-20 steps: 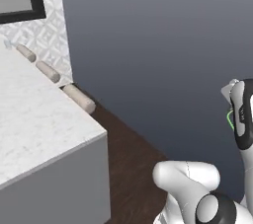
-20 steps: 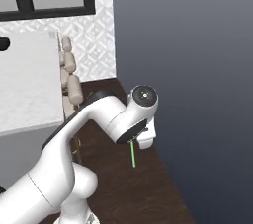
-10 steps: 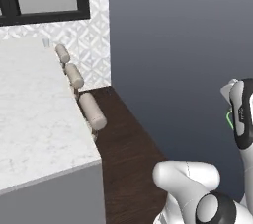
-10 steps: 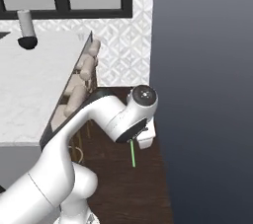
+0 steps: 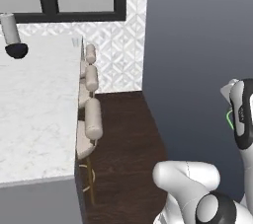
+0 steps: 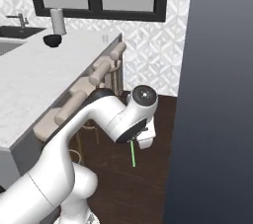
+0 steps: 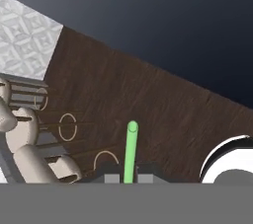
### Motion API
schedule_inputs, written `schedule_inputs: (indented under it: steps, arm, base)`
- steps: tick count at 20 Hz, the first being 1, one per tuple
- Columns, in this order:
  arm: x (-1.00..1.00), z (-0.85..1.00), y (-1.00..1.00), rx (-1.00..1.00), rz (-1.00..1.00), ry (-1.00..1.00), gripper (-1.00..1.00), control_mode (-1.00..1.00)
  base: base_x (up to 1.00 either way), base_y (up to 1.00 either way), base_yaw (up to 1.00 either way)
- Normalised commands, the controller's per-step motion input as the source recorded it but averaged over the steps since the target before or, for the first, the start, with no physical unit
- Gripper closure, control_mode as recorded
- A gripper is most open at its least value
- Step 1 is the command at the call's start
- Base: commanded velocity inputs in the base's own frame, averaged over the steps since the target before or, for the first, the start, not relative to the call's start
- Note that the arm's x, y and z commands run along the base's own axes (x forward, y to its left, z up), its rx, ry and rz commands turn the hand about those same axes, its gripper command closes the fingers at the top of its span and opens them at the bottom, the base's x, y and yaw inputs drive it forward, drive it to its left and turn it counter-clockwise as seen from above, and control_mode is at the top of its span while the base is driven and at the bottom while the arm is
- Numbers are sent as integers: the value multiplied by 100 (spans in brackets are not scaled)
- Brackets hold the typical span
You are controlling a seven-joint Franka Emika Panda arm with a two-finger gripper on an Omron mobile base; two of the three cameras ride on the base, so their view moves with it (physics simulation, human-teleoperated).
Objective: Take a straw from the drawer in front and place it inside the glass cup on the dining counter.
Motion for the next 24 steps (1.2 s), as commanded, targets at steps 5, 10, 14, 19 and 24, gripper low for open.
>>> schedule_inputs:
  steps: [5,10,14,19,24]
  arm:
    - [0,0,0,0,0,0,100,100]
    - [0,0,0,0,0,0,100,100]
    - [0,0,0,0,0,0,100,100]
    - [0,0,0,0,0,0,100,100]
    - [0,0,0,0,0,0,100,100]
  base:
    - [67,-71,45]
    - [69,-73,43]
    - [68,-79,41]
    - [71,-79,40]
    - [72,-78,40]
